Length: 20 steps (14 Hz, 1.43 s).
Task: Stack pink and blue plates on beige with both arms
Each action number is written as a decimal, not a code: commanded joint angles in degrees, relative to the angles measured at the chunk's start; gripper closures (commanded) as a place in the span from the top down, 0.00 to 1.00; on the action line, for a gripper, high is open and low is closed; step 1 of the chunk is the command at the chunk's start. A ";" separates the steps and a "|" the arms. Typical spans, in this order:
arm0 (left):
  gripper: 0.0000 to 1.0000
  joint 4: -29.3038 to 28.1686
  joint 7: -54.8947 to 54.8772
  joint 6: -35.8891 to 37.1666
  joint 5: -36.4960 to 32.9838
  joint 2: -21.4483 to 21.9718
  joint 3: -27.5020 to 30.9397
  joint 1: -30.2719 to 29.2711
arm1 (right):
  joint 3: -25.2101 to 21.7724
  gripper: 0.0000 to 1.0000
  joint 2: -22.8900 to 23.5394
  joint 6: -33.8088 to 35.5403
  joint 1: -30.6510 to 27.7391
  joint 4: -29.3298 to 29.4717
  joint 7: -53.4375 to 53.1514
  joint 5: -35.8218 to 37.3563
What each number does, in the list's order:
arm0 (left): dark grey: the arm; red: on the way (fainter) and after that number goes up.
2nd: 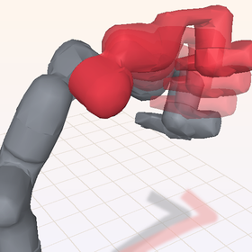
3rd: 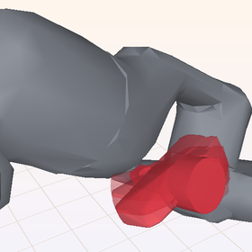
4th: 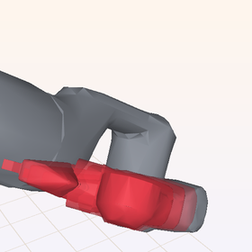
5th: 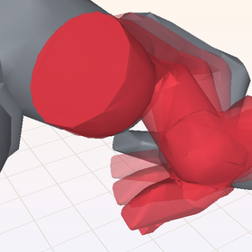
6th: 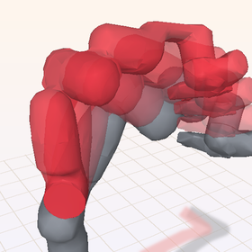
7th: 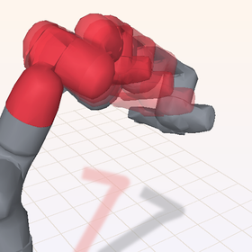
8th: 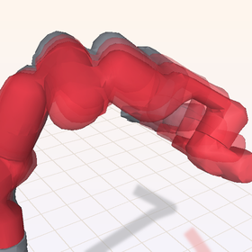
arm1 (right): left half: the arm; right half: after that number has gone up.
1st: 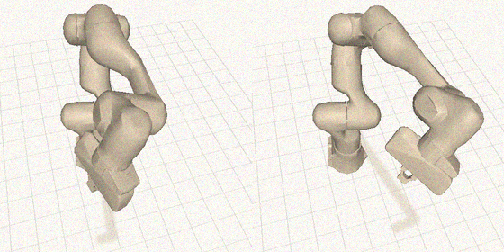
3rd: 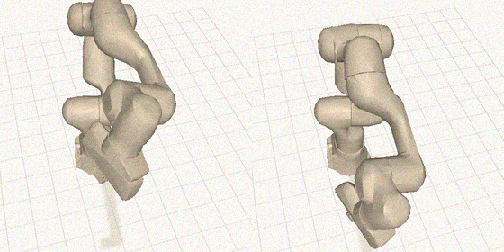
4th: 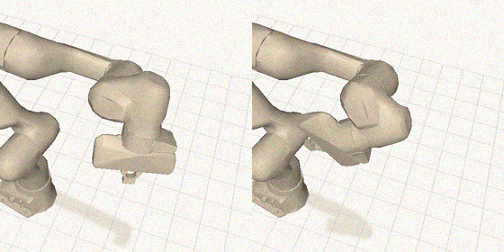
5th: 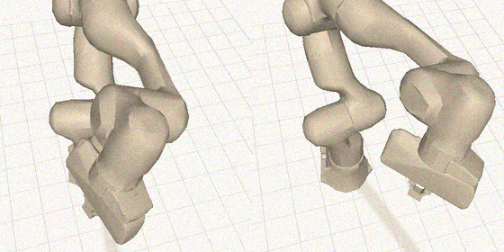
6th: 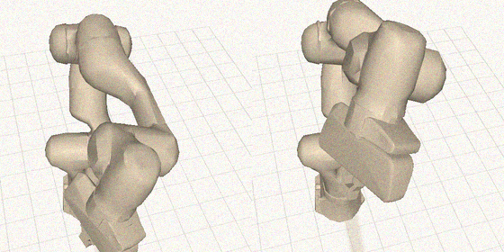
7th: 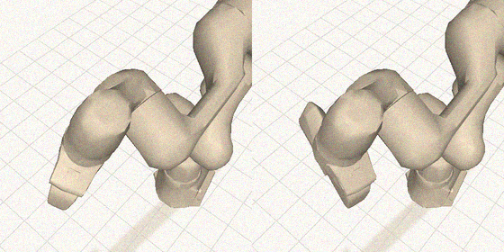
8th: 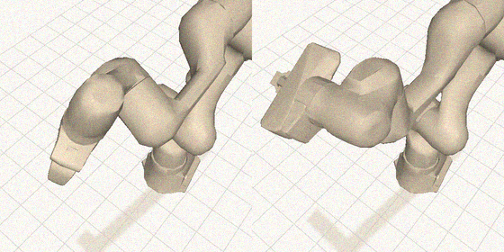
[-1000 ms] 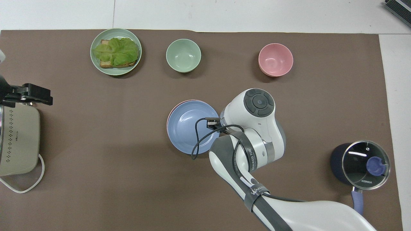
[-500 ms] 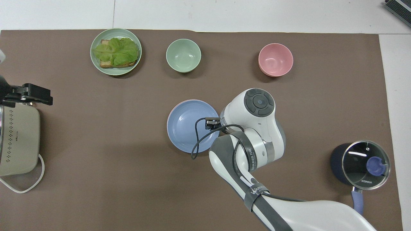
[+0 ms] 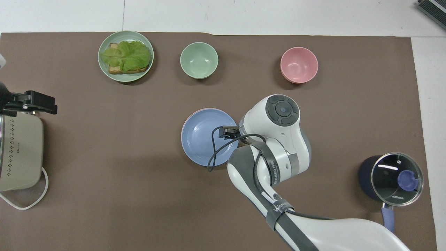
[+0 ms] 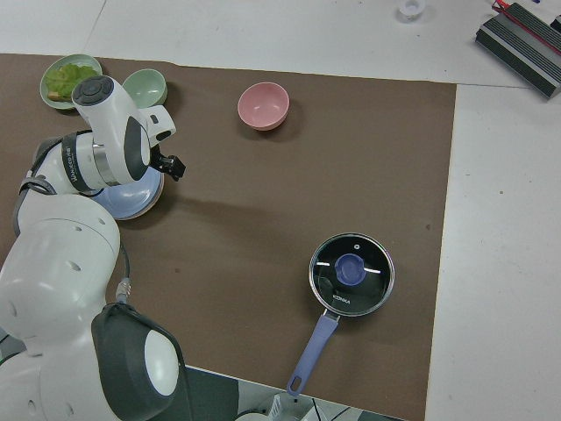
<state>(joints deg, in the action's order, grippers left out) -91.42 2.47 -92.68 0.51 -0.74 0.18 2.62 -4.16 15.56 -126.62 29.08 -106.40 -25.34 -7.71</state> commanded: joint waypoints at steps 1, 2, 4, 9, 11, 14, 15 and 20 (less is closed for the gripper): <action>1.00 0.27 0.52 0.75 -0.51 0.39 -0.36 -0.34 | 0.38 1.00 -3.42 1.46 -3.32 -0.22 0.46 4.27; 1.00 0.27 0.52 0.75 -0.51 0.39 -0.36 -0.34 | 0.47 1.00 -4.74 2.33 -4.55 -0.21 0.64 5.41; 1.00 0.27 0.52 0.75 -0.51 0.39 -0.36 -0.34 | 0.38 1.00 -7.28 5.49 -6.57 -0.21 1.60 5.95; 1.00 0.27 0.52 0.75 -0.42 0.39 -0.36 -0.34 | 0.47 1.00 -12.47 17.00 -13.33 4.26 4.93 6.57; 1.00 0.27 0.52 0.75 -0.42 0.39 -0.36 -0.34 | 0.29 1.00 -14.76 18.16 -16.50 4.36 7.22 6.48; 1.00 0.27 0.52 0.75 -0.51 0.39 -0.36 -0.34 | 0.29 1.00 -16.78 20.26 -20.81 5.05 11.25 6.57; 1.00 0.27 0.52 0.75 -0.43 0.39 -0.36 -0.34 | 0.21 1.00 -16.96 22.80 -22.13 6.45 13.45 6.57; 1.00 0.27 0.52 0.75 -0.43 0.39 -0.36 -0.34 | -0.14 1.00 -16.88 34.49 -26.35 13.65 18.39 6.92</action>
<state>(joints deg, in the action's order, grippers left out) -91.42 2.47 -92.68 0.51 -0.74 0.18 2.62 -4.62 -1.70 -96.26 3.84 -96.20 -8.40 -2.19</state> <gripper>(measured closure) 0.000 0.000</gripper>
